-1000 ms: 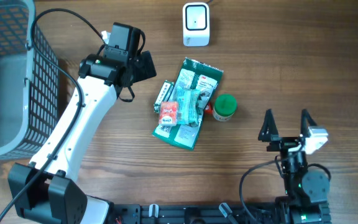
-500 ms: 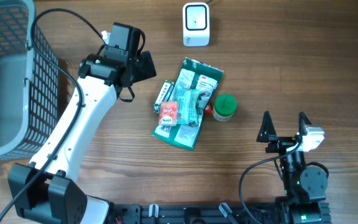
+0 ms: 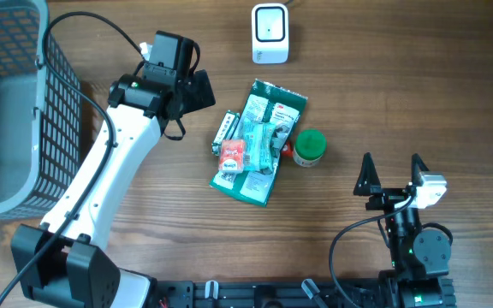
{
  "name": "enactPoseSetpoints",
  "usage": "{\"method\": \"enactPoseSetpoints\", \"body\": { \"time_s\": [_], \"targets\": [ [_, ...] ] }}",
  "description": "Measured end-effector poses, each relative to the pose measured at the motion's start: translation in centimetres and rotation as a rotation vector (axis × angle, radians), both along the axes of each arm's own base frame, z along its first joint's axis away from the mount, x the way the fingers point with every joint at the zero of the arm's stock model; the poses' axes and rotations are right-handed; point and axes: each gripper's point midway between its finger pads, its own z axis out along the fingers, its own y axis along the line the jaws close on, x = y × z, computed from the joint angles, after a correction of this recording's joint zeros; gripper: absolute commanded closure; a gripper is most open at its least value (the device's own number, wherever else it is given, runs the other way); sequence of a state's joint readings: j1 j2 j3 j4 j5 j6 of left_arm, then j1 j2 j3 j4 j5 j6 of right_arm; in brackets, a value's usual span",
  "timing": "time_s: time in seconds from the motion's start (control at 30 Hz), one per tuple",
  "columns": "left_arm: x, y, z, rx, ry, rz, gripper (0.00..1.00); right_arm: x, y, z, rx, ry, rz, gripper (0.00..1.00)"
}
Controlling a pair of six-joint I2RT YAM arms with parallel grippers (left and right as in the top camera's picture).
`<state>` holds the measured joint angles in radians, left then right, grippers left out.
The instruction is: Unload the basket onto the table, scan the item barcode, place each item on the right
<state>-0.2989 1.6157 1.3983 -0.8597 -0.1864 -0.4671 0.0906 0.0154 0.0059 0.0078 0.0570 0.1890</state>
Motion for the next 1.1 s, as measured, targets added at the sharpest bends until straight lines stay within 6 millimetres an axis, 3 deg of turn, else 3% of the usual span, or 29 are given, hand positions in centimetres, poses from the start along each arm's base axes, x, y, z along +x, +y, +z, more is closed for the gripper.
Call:
{"method": "enactPoseSetpoints", "body": {
  "time_s": [0.13, 0.23, 0.37, 0.5, 0.6, 0.67, 0.73, 0.93, 1.1],
  "targets": [
    [0.0, 0.3, 0.4, 0.020, -0.012, -0.001, 0.00, 0.0, 0.0, 0.0, 0.000, 0.000, 0.000, 0.00],
    [-0.2, 0.5, 2.7, 0.013, -0.077, -0.006, 0.00, 0.0, 0.0, 0.0, 0.000, 0.000, 0.000, 0.00],
    [-1.9, 1.6, 10.2, -0.034, -0.288, -0.003, 0.00, 0.0, 0.0, 0.0, 0.000, 0.000, 0.000, 0.00],
    [-8.0, 5.0, 20.6, -0.105, -0.591, 0.051, 0.00, 0.0, 0.0, 0.0, 0.000, 0.000, 0.000, 0.00],
    [-13.3, 6.7, 24.4, -0.132, -0.718, 0.066, 0.00, 0.0, 0.0, 0.0, 0.000, 0.000, 0.000, 0.00],
    [-16.8, 7.6, 25.2, -0.135, -0.748, 0.071, 0.00, 0.0, 0.0, 0.0, 0.000, 0.000, 0.000, 0.00],
    [-19.7, 8.8, 24.4, -0.121, -0.736, 0.099, 0.00, 0.0, 0.0, 0.0, 0.000, 0.000, 0.000, 0.00],
    [-26.4, 11.5, 22.0, -0.087, -0.775, 0.216, 0.00, 0.0, 0.0, 0.0, 0.000, 0.000, 0.000, 0.00],
    [-30.8, 12.5, 19.7, -0.069, -0.901, 0.293, 0.00, 0.0, 0.0, 0.0, 0.000, 0.000, 0.000, 0.00]
  ]
}}
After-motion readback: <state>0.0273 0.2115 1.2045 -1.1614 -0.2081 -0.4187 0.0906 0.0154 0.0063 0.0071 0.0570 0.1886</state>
